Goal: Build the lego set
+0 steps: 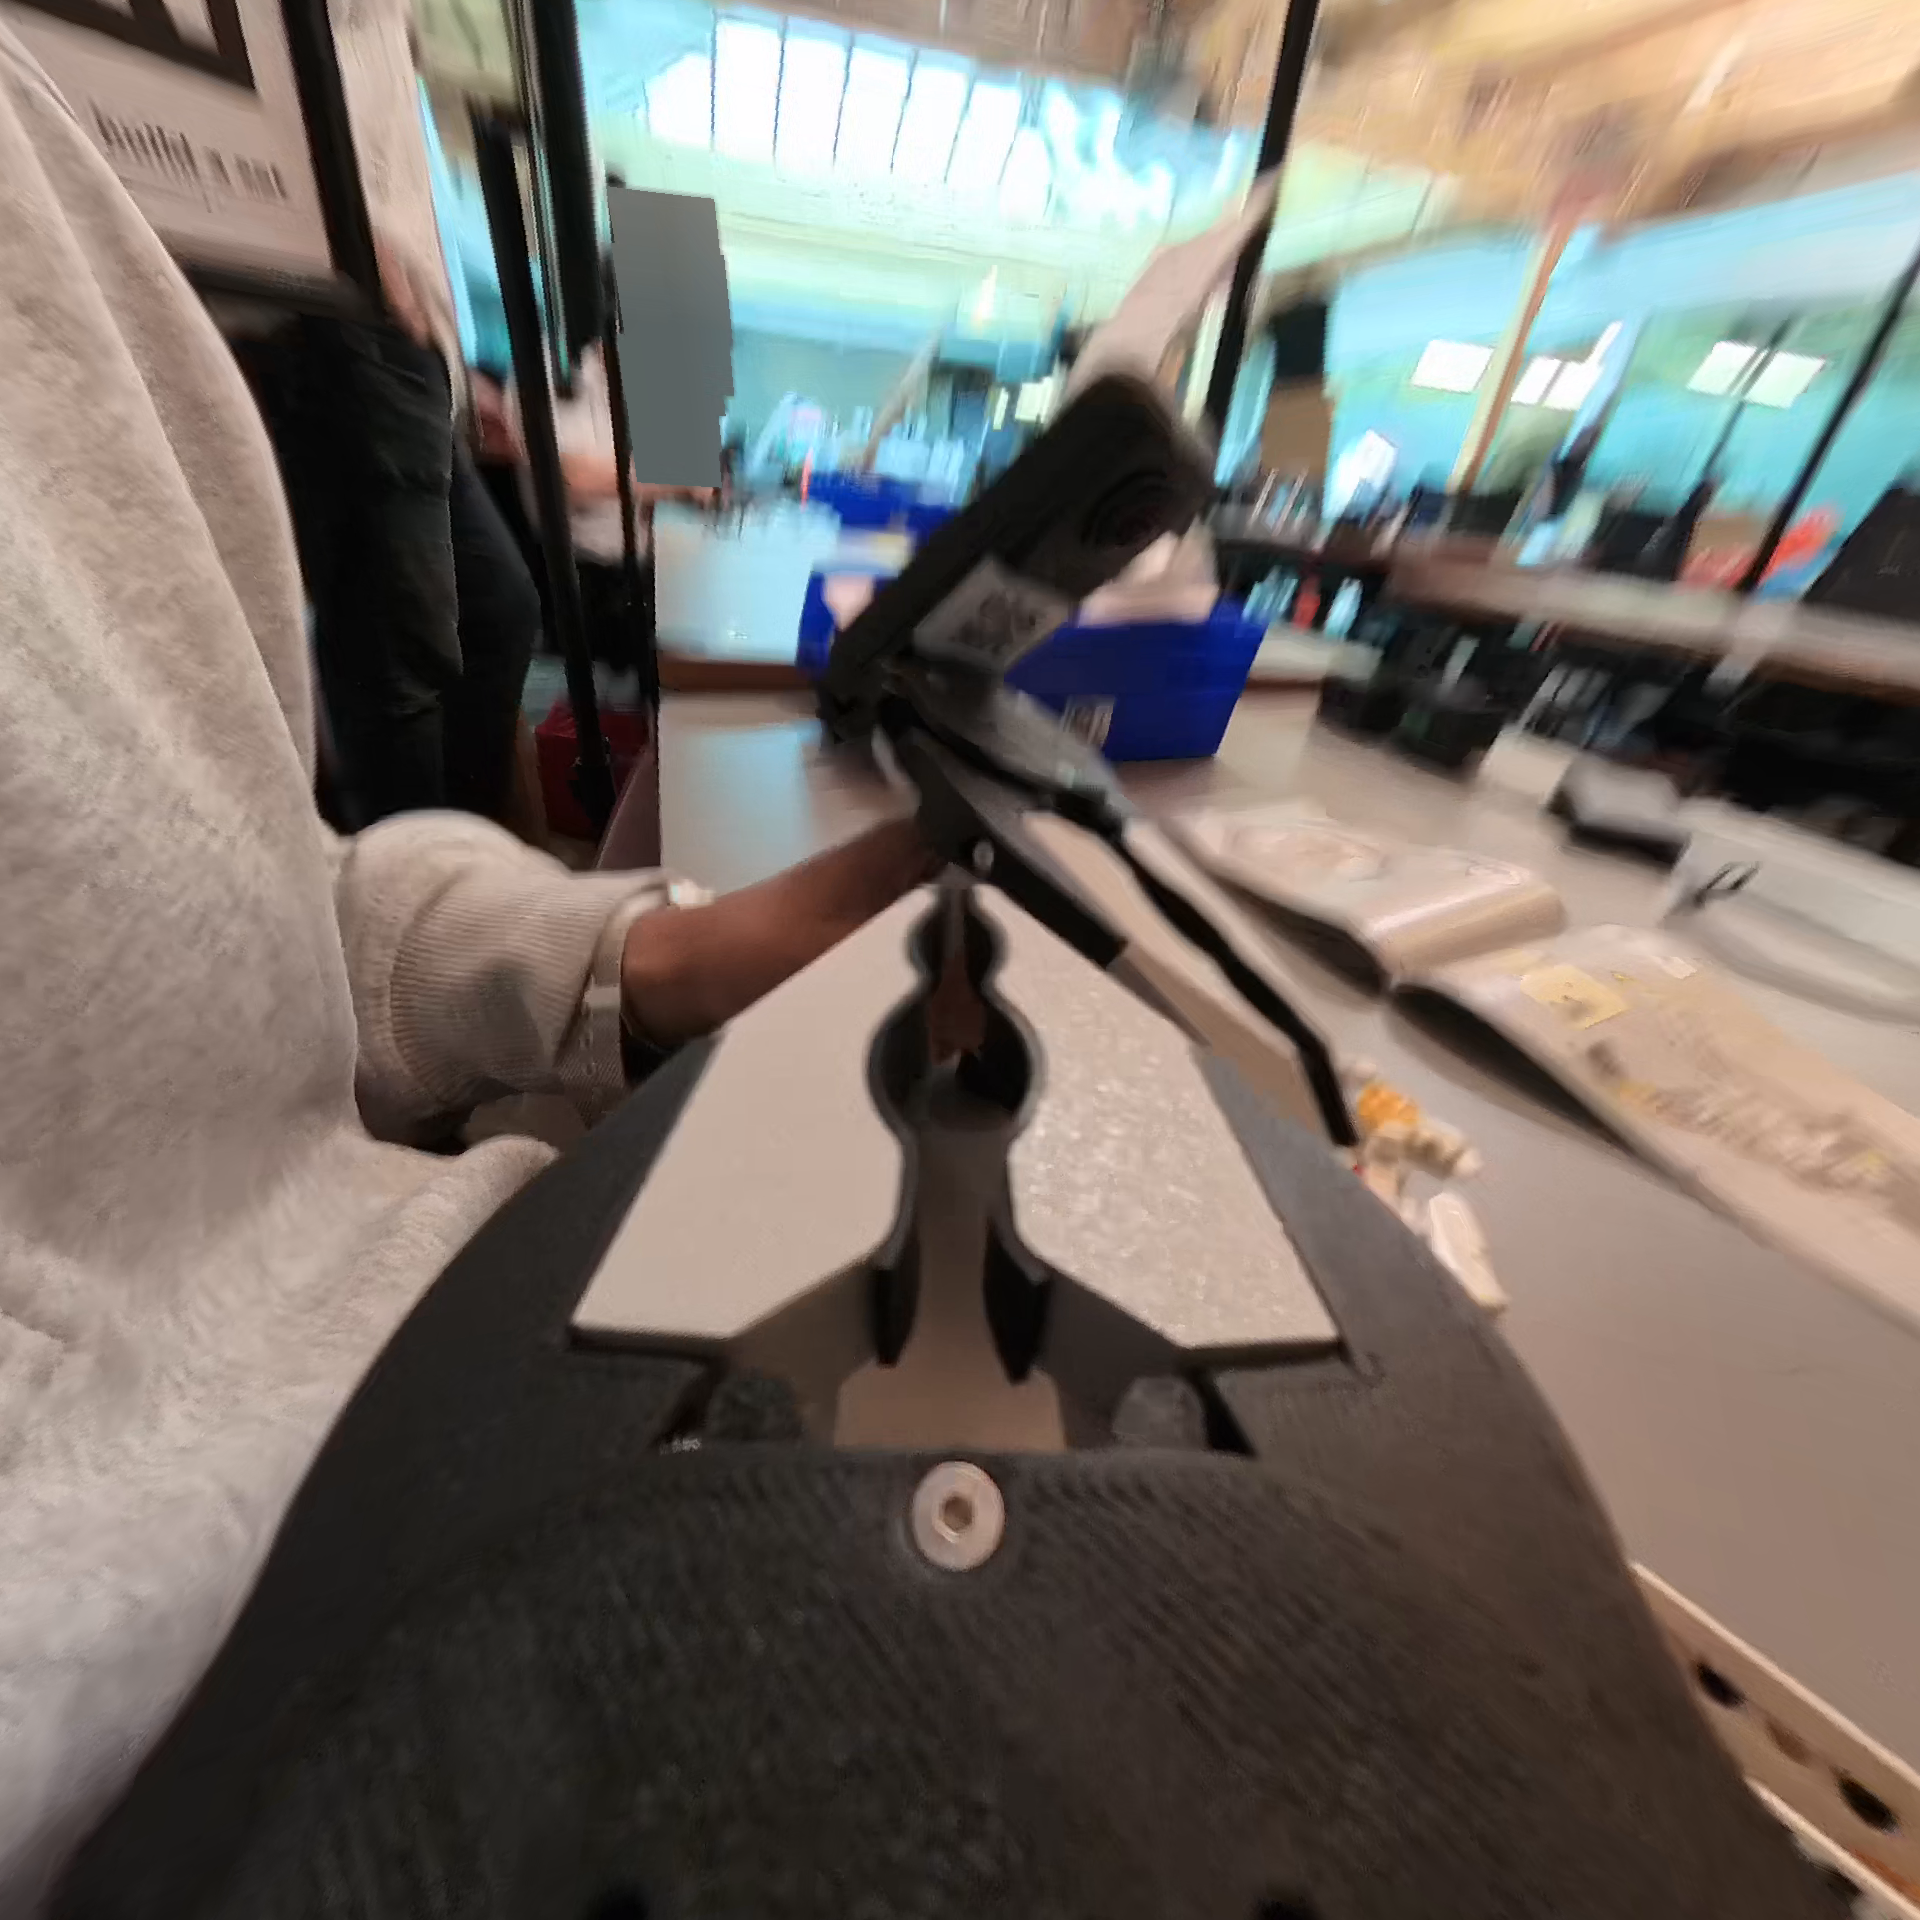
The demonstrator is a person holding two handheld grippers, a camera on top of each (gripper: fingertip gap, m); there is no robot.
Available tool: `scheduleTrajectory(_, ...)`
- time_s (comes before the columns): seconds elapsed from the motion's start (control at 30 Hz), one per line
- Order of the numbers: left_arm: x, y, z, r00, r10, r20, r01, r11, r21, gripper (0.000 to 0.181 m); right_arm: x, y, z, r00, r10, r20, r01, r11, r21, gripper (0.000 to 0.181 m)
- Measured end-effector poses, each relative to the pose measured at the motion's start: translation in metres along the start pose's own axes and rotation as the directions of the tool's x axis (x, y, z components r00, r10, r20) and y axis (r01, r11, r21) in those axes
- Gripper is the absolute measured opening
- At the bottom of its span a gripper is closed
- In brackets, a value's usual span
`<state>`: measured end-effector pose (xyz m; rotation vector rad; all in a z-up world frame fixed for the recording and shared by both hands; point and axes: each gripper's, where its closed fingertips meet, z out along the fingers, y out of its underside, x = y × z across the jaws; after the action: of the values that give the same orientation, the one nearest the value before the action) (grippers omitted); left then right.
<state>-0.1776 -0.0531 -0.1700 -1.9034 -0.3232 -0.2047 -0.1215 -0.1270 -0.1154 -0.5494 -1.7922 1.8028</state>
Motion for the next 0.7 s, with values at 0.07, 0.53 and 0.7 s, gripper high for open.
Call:
scheduleTrajectory(0.07,0.000,-0.001,-0.001,1.000,-0.001,0.000,0.001,1.000,0.009,0.009,-0.001,-0.019,-0.013,0.998,-0.058,-0.035,0.062,0.991,0.122,0.000)
scheduleTrajectory(0.53,0.009,-0.010,-0.017,0.999,-0.012,-0.034,0.016,0.993,0.118,0.011,0.016,-0.028,-0.026,0.977,-0.088,-0.196,0.126,0.974,0.190,0.000)
scheduleTrajectory(0.7,0.009,-0.008,-0.015,0.999,-0.015,-0.032,0.018,0.994,0.106,0.012,0.012,-0.025,-0.023,0.979,-0.105,-0.173,0.137,0.973,0.186,0.000)
